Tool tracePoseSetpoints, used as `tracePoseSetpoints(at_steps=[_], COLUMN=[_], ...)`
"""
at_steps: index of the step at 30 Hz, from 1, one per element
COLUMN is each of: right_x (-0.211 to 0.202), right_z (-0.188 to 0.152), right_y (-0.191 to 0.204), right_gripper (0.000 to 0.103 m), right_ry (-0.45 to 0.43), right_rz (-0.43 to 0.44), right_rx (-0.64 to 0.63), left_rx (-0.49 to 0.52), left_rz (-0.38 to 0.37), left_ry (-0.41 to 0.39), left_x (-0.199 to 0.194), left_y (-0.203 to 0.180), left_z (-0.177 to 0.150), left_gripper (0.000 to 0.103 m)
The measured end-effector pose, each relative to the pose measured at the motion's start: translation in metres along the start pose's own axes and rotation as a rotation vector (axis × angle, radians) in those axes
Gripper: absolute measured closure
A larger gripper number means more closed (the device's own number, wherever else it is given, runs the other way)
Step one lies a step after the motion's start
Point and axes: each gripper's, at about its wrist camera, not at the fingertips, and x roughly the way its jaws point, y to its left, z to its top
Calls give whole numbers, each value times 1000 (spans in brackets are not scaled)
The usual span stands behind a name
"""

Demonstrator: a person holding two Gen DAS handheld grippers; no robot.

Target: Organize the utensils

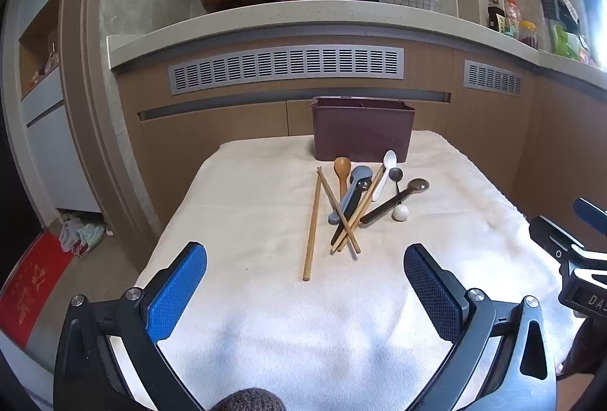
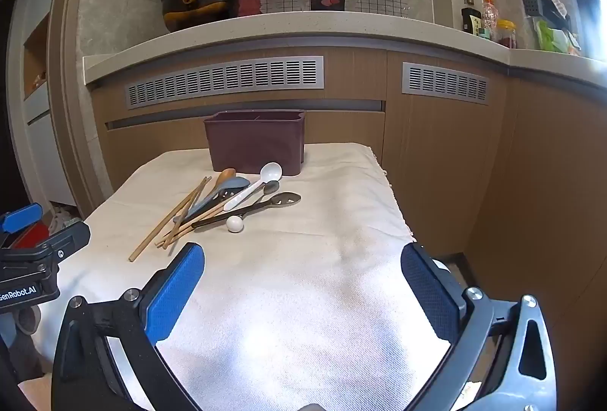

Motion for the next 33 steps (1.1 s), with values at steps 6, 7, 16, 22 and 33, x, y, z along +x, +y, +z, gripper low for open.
tracePoseSetpoints(at_steps=[6,7,16,22,33], right_x=[0,1,0,-1,0], right_z=[0,0,0,0,1], right_y=[0,0,2,2,-1], right_gripper=[0,0,0,0,0], right_ry=[-1,-1,-5,-5,-5], right_rz=[4,4,0,1,1], right_rx=[11,11,12,12,9], left_rx=[6,6,1,2,6], left_rz=[3,3,7,8,8], left_ry=[3,5,18,18,29], left_x=[2,4,8,8,10], left_y=[0,0,-2,-2,-2], left_z=[0,1,-2,-2,-4], left_gripper=[0,0,0,0,0])
